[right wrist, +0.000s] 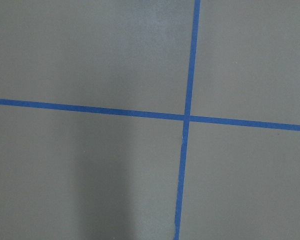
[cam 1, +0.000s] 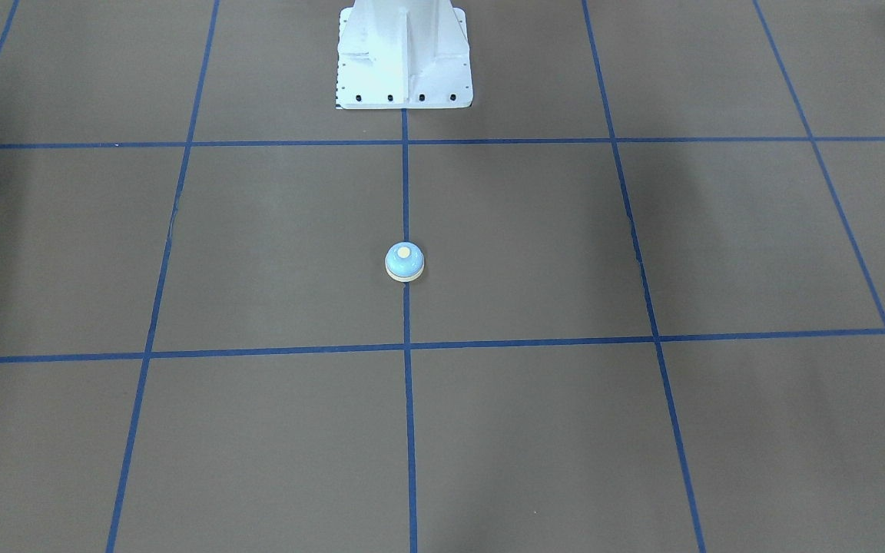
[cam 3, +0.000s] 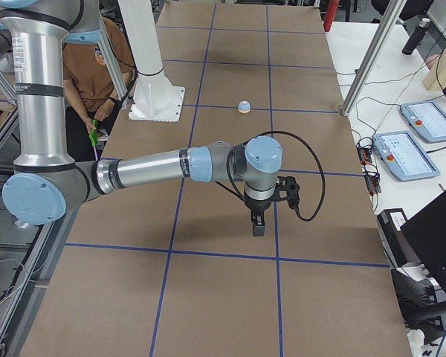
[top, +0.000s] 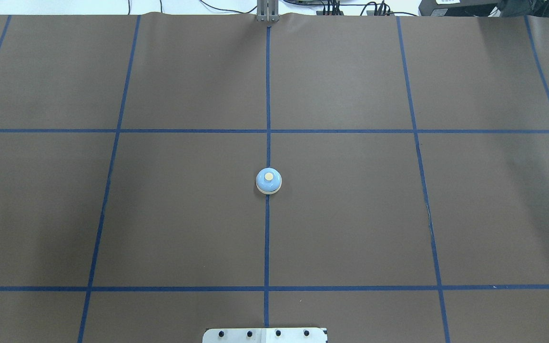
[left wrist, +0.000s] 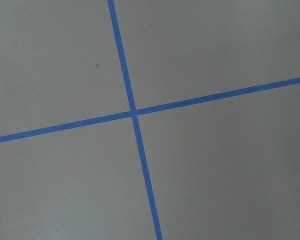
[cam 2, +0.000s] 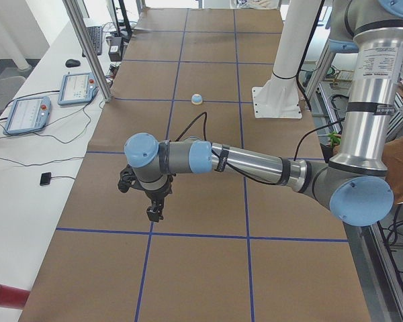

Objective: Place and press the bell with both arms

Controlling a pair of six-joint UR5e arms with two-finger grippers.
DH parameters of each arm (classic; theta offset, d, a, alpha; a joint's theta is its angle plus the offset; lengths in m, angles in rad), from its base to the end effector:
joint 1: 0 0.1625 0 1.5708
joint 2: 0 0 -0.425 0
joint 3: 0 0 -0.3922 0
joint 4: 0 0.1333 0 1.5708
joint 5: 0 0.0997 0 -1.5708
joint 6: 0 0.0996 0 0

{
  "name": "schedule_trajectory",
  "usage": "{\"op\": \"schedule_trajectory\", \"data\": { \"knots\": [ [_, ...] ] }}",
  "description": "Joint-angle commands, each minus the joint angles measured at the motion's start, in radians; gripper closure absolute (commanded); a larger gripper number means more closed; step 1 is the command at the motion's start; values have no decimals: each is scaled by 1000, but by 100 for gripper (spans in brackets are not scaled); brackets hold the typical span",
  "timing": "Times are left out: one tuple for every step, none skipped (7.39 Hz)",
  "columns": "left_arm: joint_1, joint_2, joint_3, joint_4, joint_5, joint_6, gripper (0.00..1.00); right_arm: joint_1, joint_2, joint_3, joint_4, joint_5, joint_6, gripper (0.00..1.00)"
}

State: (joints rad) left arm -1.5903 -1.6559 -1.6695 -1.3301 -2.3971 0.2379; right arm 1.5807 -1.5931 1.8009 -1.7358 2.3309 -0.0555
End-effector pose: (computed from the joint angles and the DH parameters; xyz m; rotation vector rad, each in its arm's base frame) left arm -0.0701 -0.5161 0.5873 0.0529 0.8273 0.1823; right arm 0.0694 -0.4763 0.5743 0.0655 -0.7584 -0.0596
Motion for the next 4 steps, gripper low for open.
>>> {"op": "schedule_trajectory", "data": {
  "knots": [
    [-2, -5, 31, -4, -40, -38, 1, 2, -31, -2, 4, 5, -35, 0],
    [0, -10, 28, -9, -40, -101, 1, 1, -31, -14, 5, 7, -24, 0],
    [0, 2, 49, -50, -40, -104, 1, -1, -30, -26, 5, 8, -23, 0],
    [-2, 33, 65, -90, -40, -103, 1, -1, -27, -38, 5, 7, -24, 0]
  ]
}}
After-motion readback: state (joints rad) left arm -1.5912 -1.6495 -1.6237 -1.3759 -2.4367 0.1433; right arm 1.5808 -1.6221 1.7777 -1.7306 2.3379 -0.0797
